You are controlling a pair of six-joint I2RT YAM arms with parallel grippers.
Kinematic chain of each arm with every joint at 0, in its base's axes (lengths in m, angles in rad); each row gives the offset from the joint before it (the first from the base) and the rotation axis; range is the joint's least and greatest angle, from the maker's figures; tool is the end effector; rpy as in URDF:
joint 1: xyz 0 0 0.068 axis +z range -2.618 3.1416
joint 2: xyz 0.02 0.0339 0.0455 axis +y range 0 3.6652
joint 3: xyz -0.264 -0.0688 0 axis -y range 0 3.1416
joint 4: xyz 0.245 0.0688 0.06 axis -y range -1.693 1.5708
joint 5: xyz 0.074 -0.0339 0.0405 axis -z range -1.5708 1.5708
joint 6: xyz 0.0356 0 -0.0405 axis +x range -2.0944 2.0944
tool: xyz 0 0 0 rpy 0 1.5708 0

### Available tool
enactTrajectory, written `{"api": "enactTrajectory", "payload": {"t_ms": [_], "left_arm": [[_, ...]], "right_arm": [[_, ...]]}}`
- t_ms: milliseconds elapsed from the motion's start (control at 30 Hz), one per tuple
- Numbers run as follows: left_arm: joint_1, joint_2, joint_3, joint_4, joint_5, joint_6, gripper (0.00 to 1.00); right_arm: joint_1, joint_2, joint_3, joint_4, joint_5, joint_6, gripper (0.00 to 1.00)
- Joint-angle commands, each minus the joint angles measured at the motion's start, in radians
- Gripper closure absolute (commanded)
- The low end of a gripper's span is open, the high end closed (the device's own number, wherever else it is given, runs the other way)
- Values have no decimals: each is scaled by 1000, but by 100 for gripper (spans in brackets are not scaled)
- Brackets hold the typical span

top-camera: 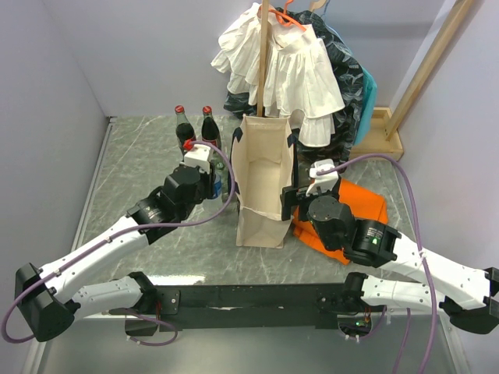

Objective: Take the beverage out of the canvas bag
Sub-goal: Place the drink at the center of the board.

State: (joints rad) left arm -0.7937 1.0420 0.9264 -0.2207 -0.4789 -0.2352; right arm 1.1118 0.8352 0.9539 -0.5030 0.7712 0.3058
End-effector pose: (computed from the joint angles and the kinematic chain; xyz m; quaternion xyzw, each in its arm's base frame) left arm 0.1777 -0.1573 0.3379 0.0864 0.7994 -0.1083 0.5847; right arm 0.0981 0.1426 0.3605 -0.1079 0.7892 0.1004 0.5962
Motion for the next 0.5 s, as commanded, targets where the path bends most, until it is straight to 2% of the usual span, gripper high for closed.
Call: {"api": "enactTrajectory", "payload": {"t_ms": [0,467], "left_arm": [[-4,-57,-10,251,-43,-19,99],[-4,-7,-52,340,-93,-47,99]], "right_arm": [[-1,-18,-3,3,34,10,0],[-1,-35,-17,14,28,9,0]]}}
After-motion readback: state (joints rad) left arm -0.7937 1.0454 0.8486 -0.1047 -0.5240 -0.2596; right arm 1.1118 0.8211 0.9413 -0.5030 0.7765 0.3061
